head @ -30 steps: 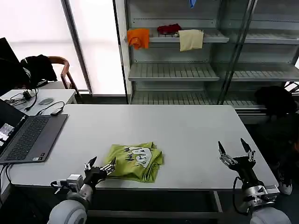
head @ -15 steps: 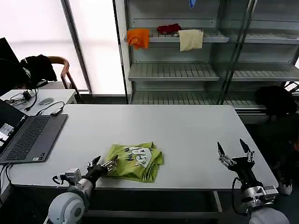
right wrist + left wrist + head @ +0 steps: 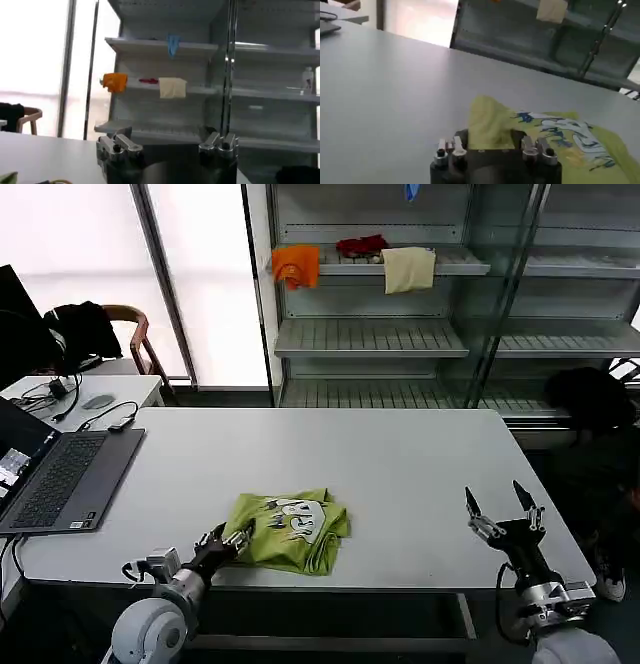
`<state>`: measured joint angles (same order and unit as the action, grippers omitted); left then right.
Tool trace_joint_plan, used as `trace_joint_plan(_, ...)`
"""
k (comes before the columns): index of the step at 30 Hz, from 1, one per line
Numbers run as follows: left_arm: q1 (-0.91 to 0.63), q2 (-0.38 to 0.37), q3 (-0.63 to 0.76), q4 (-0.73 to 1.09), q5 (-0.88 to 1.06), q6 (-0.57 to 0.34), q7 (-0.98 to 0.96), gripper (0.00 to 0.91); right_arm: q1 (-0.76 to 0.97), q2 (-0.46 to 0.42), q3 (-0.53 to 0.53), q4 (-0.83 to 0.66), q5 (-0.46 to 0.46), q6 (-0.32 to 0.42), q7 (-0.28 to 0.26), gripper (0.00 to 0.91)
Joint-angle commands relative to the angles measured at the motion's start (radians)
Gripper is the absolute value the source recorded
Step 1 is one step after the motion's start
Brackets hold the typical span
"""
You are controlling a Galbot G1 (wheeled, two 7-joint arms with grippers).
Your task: Fold and organize the clothes.
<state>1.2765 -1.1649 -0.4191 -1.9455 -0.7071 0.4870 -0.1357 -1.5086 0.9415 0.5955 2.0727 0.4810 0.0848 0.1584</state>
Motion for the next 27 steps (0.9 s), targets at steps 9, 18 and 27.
trace_joint_plan(9,0.000,-0.006,0.021,-0.027,0.020,-0.050,0.003,0.000,0.000,0.003,-0.002,-0.004,-0.001,0.002,0.002,0.907)
trace_joint_plan(18,0.017,0.151,-0.127,-0.070,-0.030,-0.060,-0.005,0.000,0.026,0.004,-0.014,-0.003,-0.001,0.000,0.004,0.907)
trace_joint_plan(27,-0.013,0.465,-0.476,-0.113,-0.175,0.025,0.012,0.000,0.048,0.001,-0.029,-0.005,-0.001,-0.004,0.005,0.907)
